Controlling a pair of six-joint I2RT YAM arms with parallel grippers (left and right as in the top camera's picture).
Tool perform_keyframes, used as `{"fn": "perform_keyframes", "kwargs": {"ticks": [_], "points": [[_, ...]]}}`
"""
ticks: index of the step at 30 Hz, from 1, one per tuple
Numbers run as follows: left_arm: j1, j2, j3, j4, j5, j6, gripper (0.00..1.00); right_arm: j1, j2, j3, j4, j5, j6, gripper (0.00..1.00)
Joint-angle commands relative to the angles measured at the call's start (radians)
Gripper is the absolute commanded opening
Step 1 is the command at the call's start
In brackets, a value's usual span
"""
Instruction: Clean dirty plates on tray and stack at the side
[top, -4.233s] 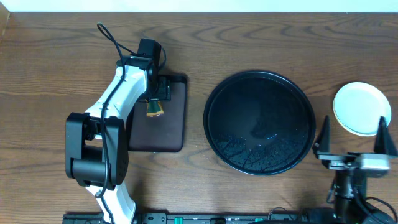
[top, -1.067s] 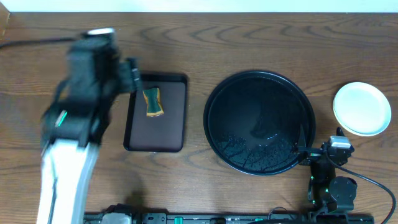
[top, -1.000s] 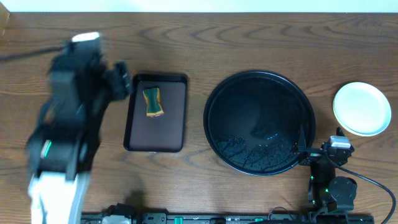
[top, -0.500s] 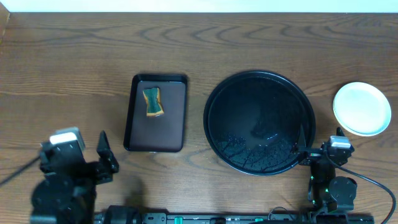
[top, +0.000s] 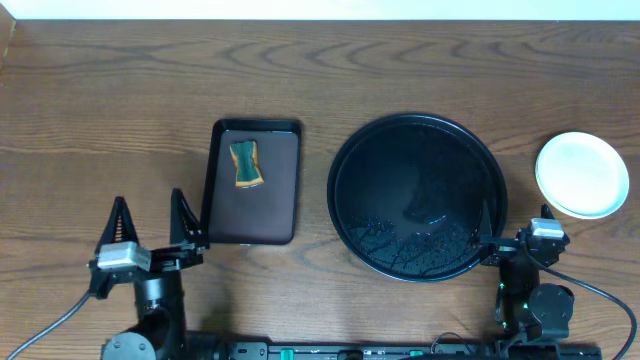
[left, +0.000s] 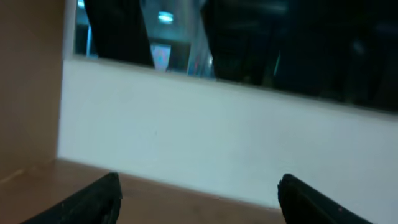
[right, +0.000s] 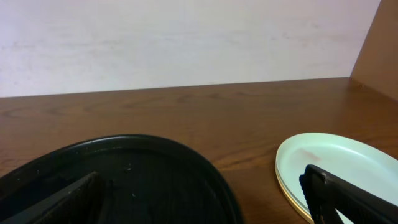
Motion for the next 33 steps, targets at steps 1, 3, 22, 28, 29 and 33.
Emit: {"fn": "perform_keyframes", "kwargs": {"ticks": [1,3,22,28,29,33], "points": [[0.004,-0.018,-0.107,0.113,0.017,-0.126,0.81,-0.008,-0.007,-0.001,-0.002,0.016,0.013,0.99],[0.004,-0.018,-0.159,0.155,0.017,-0.176,0.81,-0.008,-0.007,-0.001,-0.002,0.016,0.013,0.99],[0.004,-0.018,-0.328,-0.112,0.045,-0.253,0.81,-0.008,-0.007,-0.001,-0.002,0.016,0.013,0.99],[0.004,-0.018,-0.328,-0.143,0.153,-0.035,0.81,-0.008,-0.006,-0.001,-0.002,0.016,0.013,0.99],[0.004,-0.018,-0.328,-0.142,0.152,-0.013,0.81,-0.008,-0.006,-0.001,-0.002,0.016,0.013,0.99],[0.004,-0.018,-0.328,-0.142,0.148,0.028,0.81,-0.008,-0.006,-0.001,-0.002,0.016,0.013,0.99]]}}
